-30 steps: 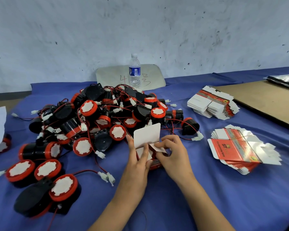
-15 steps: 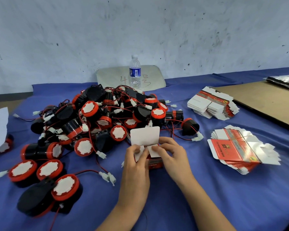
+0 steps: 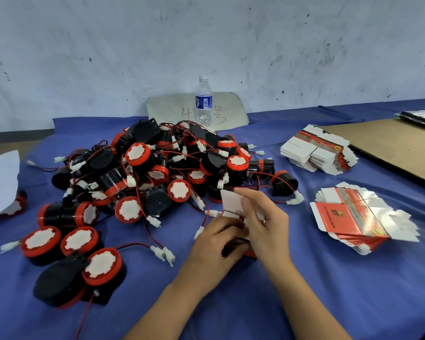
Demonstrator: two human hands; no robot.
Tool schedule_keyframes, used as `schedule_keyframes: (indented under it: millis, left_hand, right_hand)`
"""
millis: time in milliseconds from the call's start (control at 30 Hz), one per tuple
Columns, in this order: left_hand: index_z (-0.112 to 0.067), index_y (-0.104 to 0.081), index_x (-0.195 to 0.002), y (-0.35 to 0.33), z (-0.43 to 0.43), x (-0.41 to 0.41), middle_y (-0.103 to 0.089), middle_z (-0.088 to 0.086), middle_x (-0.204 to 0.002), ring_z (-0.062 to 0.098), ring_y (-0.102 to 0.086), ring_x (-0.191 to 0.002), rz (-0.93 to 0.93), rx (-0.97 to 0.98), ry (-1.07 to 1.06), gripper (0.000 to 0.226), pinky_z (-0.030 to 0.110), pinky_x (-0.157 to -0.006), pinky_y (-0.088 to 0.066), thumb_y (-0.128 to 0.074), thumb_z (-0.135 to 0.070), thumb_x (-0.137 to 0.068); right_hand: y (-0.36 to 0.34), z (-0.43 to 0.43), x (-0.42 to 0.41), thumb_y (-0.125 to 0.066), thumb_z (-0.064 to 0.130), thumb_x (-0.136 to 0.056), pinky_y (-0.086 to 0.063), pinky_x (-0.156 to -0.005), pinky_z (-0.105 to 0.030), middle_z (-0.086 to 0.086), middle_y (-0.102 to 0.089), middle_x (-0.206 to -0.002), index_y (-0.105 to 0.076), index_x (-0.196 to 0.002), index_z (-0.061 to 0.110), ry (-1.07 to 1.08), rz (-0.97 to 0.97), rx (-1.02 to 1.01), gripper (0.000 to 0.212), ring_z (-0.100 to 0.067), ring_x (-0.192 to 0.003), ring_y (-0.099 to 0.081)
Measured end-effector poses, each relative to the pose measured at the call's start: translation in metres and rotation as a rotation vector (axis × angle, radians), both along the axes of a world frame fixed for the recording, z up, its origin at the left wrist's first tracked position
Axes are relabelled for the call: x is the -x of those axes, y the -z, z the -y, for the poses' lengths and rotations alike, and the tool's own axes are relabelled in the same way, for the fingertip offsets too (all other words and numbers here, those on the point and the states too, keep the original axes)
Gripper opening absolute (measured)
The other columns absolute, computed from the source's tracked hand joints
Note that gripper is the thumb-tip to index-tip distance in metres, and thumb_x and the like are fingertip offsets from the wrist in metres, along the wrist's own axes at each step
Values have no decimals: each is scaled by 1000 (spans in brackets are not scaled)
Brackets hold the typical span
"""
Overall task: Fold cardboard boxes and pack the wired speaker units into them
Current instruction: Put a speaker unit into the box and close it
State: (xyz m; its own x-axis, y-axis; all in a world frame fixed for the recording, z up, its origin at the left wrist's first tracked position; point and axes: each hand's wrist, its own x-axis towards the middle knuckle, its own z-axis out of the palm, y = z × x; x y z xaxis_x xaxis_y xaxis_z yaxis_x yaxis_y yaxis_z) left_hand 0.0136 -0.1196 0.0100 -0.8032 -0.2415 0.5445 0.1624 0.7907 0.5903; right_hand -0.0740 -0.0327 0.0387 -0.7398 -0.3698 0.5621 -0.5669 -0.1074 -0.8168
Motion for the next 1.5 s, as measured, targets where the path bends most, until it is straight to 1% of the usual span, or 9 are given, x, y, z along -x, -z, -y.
schedule_keyframes:
  millis: [133, 267, 433, 633, 833, 967, 1133, 1333, 1500]
  left_hand:
    - [-13, -70, -102, 0, -1, -1, -61, -6, -115, 5, -54, -108, -5, -8, -3, 17, 24, -93, -46, -70, -17, -85]
    - [-12, -70, -103, -1, -1, -1, -61, -5, -115, 4, -52, -110, -8, 36, -13, 19, 19, -95, -44, -69, -19, -85]
    - [-12, -70, -103, 0, 0, 0, -61, -5, -114, 0, -50, -109, -18, 41, -21, 18, 12, -94, -40, -70, -16, -86]
    - [-12, -71, -99, 2, 3, 3, -64, -3, -110, 4, -52, -106, -37, 95, -13, 15, 16, -97, -39, -67, -17, -86]
    - [-12, -73, -90, 2, 9, 3, -66, -4, -99, 9, -52, -97, -149, 113, -168, 14, 11, -88, -40, -74, -10, -77]
    - [-24, -62, -99, 0, 10, 0, -55, -14, -103, 4, -51, -95, -164, 66, -219, 37, 10, -86, -39, -81, -7, -72]
    - [-37, -50, -98, -2, 13, -2, -43, -19, -98, -10, -51, -88, -179, -89, -238, 51, 4, -72, -42, -82, -6, -72]
    - [-41, -51, -109, -3, 12, -7, -40, -28, -106, -6, -53, -94, -184, -154, -206, 53, 4, -76, -44, -80, -10, -76]
    - [-32, -60, -102, 0, 16, -8, -56, -8, -101, 8, -61, -89, -197, -244, -298, 34, 7, -71, -46, -72, -6, -83]
  right_hand:
    - [1, -3, -1, -63, 20, -91, -48, -68, -20, 20, -71, -82, -70, -95, 38, -3, 48, 29, 19, -3, -76, -66]
    - [0, -1, -1, -62, 16, -92, -44, -60, -13, 16, -61, -57, -57, -128, 36, 0, 177, 90, 42, -4, -55, -54]
    - [0, -1, 4, -62, 19, -92, -51, -76, -25, 13, -73, -86, -74, -91, 28, -18, 247, 15, 16, -6, -84, -67]
    - [2, 0, 8, -60, 5, -91, -50, -69, -16, 12, -73, -83, -73, -91, 33, 20, 214, -20, 31, -6, -77, -67]
    - [6, 3, 3, -62, 2, -90, -51, -57, -15, -1, -74, -81, -75, -90, 21, -202, 284, -56, 22, -6, -70, -66]
    - [7, 2, 8, -62, -3, -89, -51, -72, -14, -1, -75, -92, -74, -96, 12, -249, 254, -52, 20, -6, -83, -69]
    - [16, -4, 9, -65, -7, -84, -47, -97, -26, 5, -72, -104, -74, -96, 21, -324, 215, -134, 32, -9, -110, -62]
    - [17, -11, 15, -66, 1, -87, -43, -96, -17, 14, -72, -104, -74, -98, 27, -382, 173, -166, 29, 1, -114, -56]
    - [20, -9, 15, -66, 3, -87, -43, -99, -23, 10, -72, -104, -75, -97, 24, -331, 137, -170, 25, 0, -112, -57]
